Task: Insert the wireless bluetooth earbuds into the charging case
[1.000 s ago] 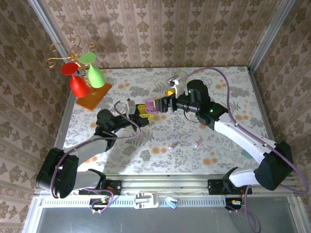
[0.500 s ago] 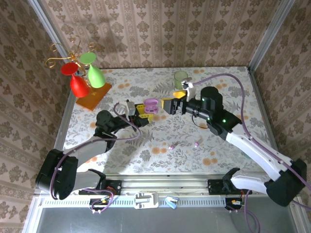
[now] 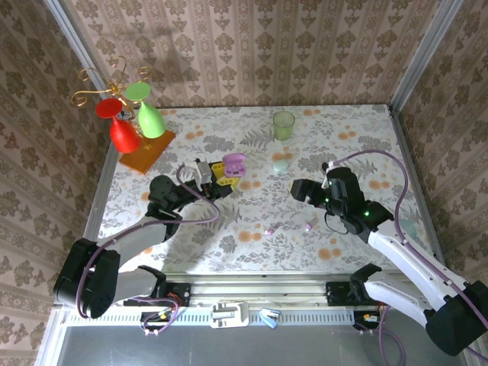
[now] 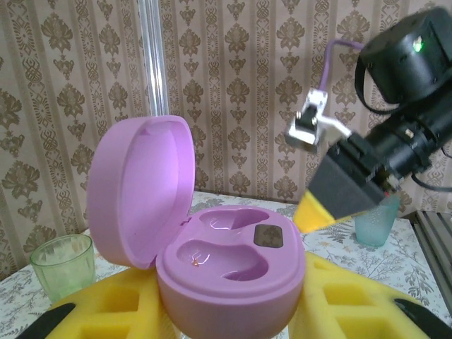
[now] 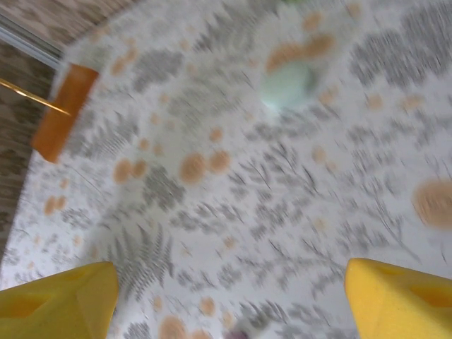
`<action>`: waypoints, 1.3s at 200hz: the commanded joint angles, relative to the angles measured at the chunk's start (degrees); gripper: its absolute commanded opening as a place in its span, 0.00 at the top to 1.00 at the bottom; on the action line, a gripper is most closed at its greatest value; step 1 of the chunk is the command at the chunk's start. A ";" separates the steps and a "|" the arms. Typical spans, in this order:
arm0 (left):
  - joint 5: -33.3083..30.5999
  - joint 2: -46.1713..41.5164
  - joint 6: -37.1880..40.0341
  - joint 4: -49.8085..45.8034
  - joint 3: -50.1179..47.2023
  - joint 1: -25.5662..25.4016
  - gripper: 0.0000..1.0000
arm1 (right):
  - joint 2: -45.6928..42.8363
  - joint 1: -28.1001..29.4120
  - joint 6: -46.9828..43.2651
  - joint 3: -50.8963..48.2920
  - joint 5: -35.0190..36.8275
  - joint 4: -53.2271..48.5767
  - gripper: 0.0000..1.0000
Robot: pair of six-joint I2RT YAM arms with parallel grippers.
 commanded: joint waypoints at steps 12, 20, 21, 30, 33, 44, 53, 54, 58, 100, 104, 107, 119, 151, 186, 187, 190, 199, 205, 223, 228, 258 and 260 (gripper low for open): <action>-0.41 -1.19 1.50 0.99 -0.93 0.20 0.83 | 1.42 -0.53 8.21 -4.42 -4.71 -4.43 0.25; -0.50 -1.20 1.63 0.98 -0.95 0.14 0.83 | 2.42 -0.40 10.22 -5.90 -7.20 -2.38 0.29; -0.49 -1.20 1.64 0.98 -0.99 0.13 0.83 | 2.53 -0.38 10.48 -6.08 -7.44 -2.06 0.29; -0.64 -1.16 1.70 1.07 -1.12 0.17 0.83 | 3.47 0.53 12.71 -7.48 -8.70 1.15 0.32; -0.70 -1.15 1.73 1.14 -1.13 0.14 0.83 | 3.78 1.03 13.31 -7.95 -8.86 1.83 0.33; -0.74 -1.19 1.74 1.24 -1.16 0.18 0.83 | 4.96 3.07 15.38 -8.84 -7.90 3.95 0.36; -0.91 -1.20 1.83 1.43 -1.26 0.18 0.83 | 6.18 4.81 17.06 -9.15 -6.65 5.05 0.38; -0.91 -1.20 1.83 1.42 -1.32 0.15 0.83 | 6.30 5.04 17.29 -9.20 -6.60 5.26 0.38; -0.93 -1.16 1.83 1.47 -1.39 0.16 0.83 | 6.79 5.70 18.03 -9.45 -6.07 6.06 0.39; -1.09 -1.46 1.75 1.58 -1.54 0.17 0.83 | 15.45 12.88 26.81 -10.79 -4.56 17.20 0.45; -1.08 -1.47 1.87 1.51 -1.56 0.13 0.83 | 16.41 13.47 27.28 -10.60 -4.68 17.87 0.45; -1.02 -1.39 1.86 1.55 -1.53 0.13 0.83 | 17.11 13.83 27.64 -10.51 -4.71 18.38 0.45; -1.00 -1.29 2.13 1.34 -1.58 0.17 0.83 | 19.34 15.40 29.34 -10.38 -4.62 20.27 0.45; -0.99 -1.12 2.53 1.12 -1.40 0.17 0.83 | 24.55 17.52 32.39 -10.84 -5.39 26.10 0.45; -0.85 -1.16 2.53 0.98 -1.21 0.21 0.83 | 28.33 17.98 33.94 -10.57 -6.04 27.96 0.47; -0.84 -1.14 2.53 0.98 -1.21 0.17 0.83 | 28.36 17.95 33.94 -10.57 -6.12 27.92 0.47; -0.83 -1.18 2.53 0.98 -1.21 0.13 0.83 | 28.50 17.99 33.99 -10.61 -6.16 27.95 0.47; -0.78 -1.16 2.49 1.00 -1.17 0.13 0.83 | 28.64 17.96 34.20 -10.74 -6.03 27.72 0.47; -0.80 -1.20 2.60 0.89 -1.16 0.17 0.83 | 28.66 17.94 34.28 -10.80 -5.95 27.54 0.47; -0.80 -1.19 2.56 0.89 -1.30 0.20 0.83 | 28.86 17.93 34.30 -10.98 -5.84 27.19 0.47; -0.89 -1.16 2.59 0.89 -1.30 0.18 0.83 | 28.88 17.99 34.21 -10.96 -5.76 27.14 0.47; -0.94 -1.30 2.73 0.71 -1.39 0.18 0.83 | 29.66 18.00 34.17 -10.87 -6.76 28.95 0.51; -0.99 -1.36 2.78 0.65 -1.39 0.16 0.83 | 29.81 18.01 34.09 -10.84 -6.91 29.00 0.51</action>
